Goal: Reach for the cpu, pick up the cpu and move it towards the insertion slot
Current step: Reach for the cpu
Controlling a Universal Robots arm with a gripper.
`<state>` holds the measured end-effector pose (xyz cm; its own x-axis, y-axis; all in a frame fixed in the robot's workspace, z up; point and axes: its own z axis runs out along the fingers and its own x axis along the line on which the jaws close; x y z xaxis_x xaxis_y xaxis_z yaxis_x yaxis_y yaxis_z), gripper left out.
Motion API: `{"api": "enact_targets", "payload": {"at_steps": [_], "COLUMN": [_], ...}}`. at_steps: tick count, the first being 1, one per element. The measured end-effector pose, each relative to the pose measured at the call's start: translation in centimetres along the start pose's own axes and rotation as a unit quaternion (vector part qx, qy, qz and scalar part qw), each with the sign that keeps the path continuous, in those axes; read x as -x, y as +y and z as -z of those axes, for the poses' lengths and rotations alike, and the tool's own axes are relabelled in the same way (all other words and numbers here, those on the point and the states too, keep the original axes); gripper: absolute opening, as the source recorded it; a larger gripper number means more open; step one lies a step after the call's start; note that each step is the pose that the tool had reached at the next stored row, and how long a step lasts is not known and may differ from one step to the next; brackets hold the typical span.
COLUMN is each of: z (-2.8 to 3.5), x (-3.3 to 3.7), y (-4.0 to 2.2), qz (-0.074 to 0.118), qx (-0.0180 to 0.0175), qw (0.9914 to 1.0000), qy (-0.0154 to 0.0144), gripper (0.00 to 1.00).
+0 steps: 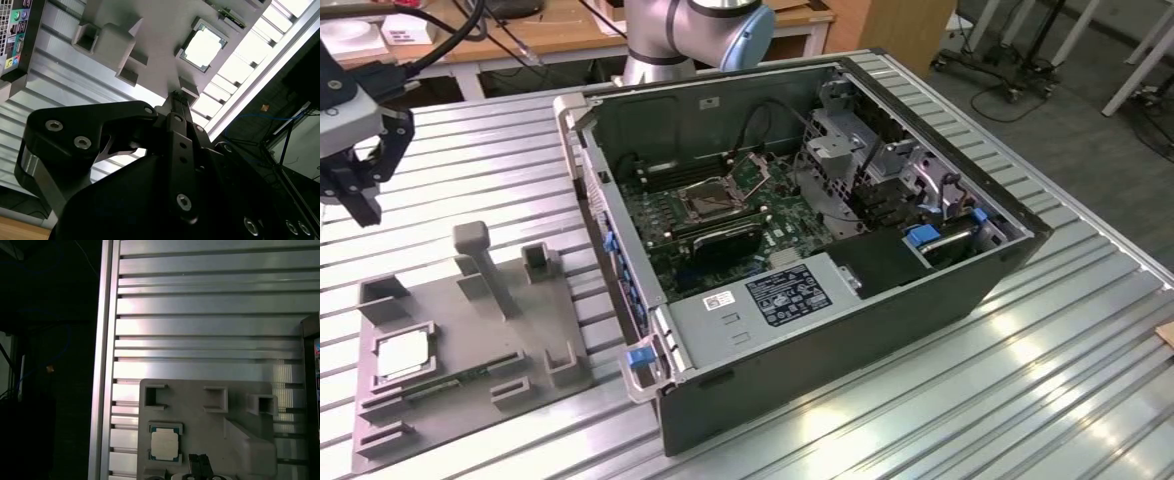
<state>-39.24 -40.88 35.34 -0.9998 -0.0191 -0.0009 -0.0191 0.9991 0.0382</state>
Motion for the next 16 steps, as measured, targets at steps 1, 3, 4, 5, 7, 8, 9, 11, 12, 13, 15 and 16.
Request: {"api": "enact_targets", "payload": {"at_steps": [1,3,4,5,7,8,9,11,12,13,15,16], "z": [-0.02,-0.07,-0.09,-0.1,-0.11,-0.12,-0.12,-0.13,-0.13,-0.14,-0.19,-0.21], "x": [-0.02,-0.06,-0.09,-0.12,-0.14,-0.15,-0.15,-0.15,-0.15,-0.15,-0.15,-0.15], "y": [0.0,0.0,0.0,0.0,0.0,0.0,0.0,0.0,0.0,0.0,0.0,-0.01], "qz": [0.0,0.0,0.0,0.0,0.0,0.0,0.0,0.0,0.0,0.0,0.0,0.0], "qx": [0.0,0.0,0.0001,0.0,0.0,0.0,0.0,0.0,0.0,0.0,0.0,0.0], "qw": [1.0,1.0,1.0,1.0,1.0,1.0,1.0,1.0,1.0,1.0,1.0,1.0], "qy": [0.0,-0.0003,-0.0003,-0.0004,-0.0004,-0.0004,-0.0004,-0.0004,-0.0004,-0.0004,-0.0005,-0.0004], "gripper": [0.1,0.1,0.1,0.1,0.1,0.1,0.1,0.1,0.1,0.1,0.1,0.1]}}
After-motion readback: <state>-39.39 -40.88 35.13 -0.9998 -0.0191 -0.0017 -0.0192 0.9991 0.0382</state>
